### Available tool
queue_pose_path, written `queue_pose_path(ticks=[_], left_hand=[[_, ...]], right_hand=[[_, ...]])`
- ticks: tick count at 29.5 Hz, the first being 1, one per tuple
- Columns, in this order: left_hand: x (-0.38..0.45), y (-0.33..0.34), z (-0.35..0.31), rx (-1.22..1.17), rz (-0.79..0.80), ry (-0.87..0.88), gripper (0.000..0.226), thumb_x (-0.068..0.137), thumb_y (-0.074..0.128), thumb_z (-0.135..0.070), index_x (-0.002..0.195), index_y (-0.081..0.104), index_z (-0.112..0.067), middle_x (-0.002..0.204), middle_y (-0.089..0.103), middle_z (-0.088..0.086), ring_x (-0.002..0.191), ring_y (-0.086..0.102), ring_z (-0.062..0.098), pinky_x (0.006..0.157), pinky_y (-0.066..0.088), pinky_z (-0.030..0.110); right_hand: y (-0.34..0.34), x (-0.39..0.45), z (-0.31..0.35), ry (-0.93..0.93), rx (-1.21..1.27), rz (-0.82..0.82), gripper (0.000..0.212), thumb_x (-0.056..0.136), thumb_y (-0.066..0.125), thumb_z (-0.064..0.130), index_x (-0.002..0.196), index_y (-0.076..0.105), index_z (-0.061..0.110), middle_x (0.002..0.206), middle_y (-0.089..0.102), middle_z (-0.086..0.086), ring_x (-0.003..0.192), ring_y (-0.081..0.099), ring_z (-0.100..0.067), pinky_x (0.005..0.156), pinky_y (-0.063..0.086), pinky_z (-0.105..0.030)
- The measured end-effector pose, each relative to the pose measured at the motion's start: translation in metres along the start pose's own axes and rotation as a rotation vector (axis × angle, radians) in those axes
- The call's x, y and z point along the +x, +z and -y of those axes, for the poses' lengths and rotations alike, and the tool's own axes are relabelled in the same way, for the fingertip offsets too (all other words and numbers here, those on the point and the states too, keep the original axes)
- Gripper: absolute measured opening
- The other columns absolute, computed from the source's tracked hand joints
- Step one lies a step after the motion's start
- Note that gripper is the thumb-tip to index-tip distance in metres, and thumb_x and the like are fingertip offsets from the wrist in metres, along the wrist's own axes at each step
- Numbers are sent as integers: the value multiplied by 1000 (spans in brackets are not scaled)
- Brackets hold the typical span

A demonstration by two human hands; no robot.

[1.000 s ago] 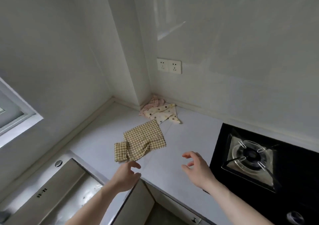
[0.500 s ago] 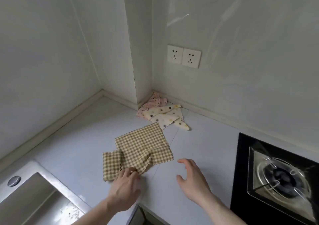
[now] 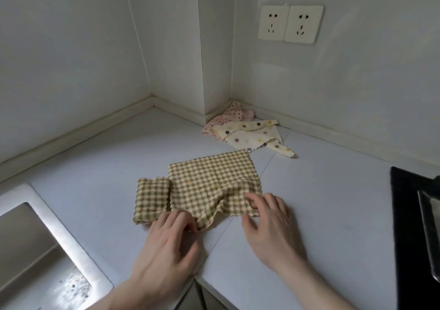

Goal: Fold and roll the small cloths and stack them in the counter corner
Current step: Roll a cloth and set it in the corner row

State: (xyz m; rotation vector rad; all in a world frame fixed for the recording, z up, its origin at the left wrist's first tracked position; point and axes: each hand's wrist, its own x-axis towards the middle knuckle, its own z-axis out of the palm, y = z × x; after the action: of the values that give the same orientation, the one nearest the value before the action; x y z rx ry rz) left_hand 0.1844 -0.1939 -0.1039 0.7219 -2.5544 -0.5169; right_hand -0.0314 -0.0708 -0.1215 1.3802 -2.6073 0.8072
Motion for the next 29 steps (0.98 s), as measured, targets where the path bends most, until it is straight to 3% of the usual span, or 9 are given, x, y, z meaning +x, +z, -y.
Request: queue_pose_path(ticks=[3, 8, 13, 17, 24, 27, 29], left_hand=[[-4, 5, 2, -15, -65, -9, 25, 83, 63, -34, 89, 38, -34, 86, 44, -23, 90, 45, 8, 78, 39, 27], [-7, 12, 8, 82, -79, 81, 12, 85, 54, -39, 94, 46, -39, 93, 48, -24, 94, 44, 2, 83, 38, 19], [-6, 16, 14, 70, -110, 112, 8, 85, 53, -39, 92, 50, -37, 92, 49, -23, 92, 47, 4, 81, 41, 21], [-5, 18, 17, 50, -150, 118, 5, 89, 55, -37, 87, 53, -33, 87, 52, -20, 85, 49, 5, 74, 42, 23], [-16, 9, 6, -54, -192, 101, 5, 96, 52, -20, 91, 52, -22, 90, 63, -5, 82, 49, 14, 69, 38, 33], [-31, 3, -3, -64, -153, 109, 11, 97, 47, -11, 93, 49, -21, 89, 60, -1, 78, 48, 19, 67, 34, 33], [-45, -4, -10, -35, -95, 155, 16, 92, 48, -5, 99, 51, -19, 93, 60, -2, 83, 51, 19, 70, 40, 34]], right_hand=[[5, -3, -1, -22, 66, -70, 21, 85, 60, 41, 106, 65, 36, 93, 52, 20, 101, 48, -12, 87, 45, -34], [11, -6, -7, -75, 94, -117, 7, 87, 67, 32, 88, 60, 33, 89, 53, 19, 94, 44, -11, 83, 48, -36], [6, -12, -2, -85, 84, -129, 4, 91, 59, 30, 89, 57, 31, 98, 52, 15, 99, 46, -13, 87, 44, -33], [-5, -26, 8, -113, 100, -182, 7, 91, 58, 23, 87, 53, 26, 93, 56, 11, 94, 49, -15, 83, 45, -34], [-29, -88, 35, 80, 120, -124, 5, 96, 55, 18, 101, 58, 20, 93, 54, 8, 98, 50, -17, 77, 36, -30], [-38, -113, 41, 155, 117, -123, 15, 90, 56, 11, 100, 59, 22, 90, 50, 14, 97, 53, -16, 79, 44, -30], [-42, -129, 43, 186, 133, -130, 18, 88, 55, 7, 96, 60, 22, 89, 53, 14, 99, 56, -16, 78, 45, -29]])
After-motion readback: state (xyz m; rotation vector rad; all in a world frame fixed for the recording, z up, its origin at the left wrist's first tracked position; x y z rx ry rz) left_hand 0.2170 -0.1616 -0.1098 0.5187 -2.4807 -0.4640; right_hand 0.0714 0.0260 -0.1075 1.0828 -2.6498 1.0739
